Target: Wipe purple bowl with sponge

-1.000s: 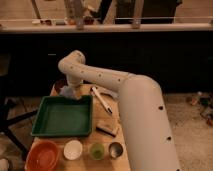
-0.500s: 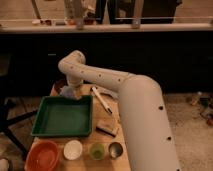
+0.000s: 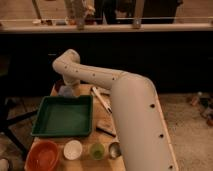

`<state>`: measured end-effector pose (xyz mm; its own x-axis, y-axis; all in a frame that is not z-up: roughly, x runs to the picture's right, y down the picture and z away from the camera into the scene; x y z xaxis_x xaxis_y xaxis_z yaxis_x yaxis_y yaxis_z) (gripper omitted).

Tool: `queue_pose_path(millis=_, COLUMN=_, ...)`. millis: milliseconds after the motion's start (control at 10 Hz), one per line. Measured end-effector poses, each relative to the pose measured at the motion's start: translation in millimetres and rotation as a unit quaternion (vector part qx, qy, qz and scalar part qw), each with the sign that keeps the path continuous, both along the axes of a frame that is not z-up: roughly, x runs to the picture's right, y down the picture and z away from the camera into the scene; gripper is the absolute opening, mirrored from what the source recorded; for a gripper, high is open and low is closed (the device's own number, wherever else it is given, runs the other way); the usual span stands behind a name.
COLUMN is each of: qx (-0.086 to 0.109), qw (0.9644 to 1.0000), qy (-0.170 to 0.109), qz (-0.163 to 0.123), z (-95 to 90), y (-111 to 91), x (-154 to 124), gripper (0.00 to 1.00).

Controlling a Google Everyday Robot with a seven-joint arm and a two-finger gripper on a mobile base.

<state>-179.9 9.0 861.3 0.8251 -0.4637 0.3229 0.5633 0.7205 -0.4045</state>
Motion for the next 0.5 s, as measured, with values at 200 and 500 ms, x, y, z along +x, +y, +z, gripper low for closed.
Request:
queue_pose_path(millis=200, qx=0.010, qw=0.9996, qy=0.002, qz=-0.028, z=-2.8, y=-6, x=-3, gripper=0.00)
queue_pose_path(millis=500, qx=0.023, qw=0.9983, qy=0.013, qz=-0.053, z=-6.7, y=-15, x=-1, gripper=0.00)
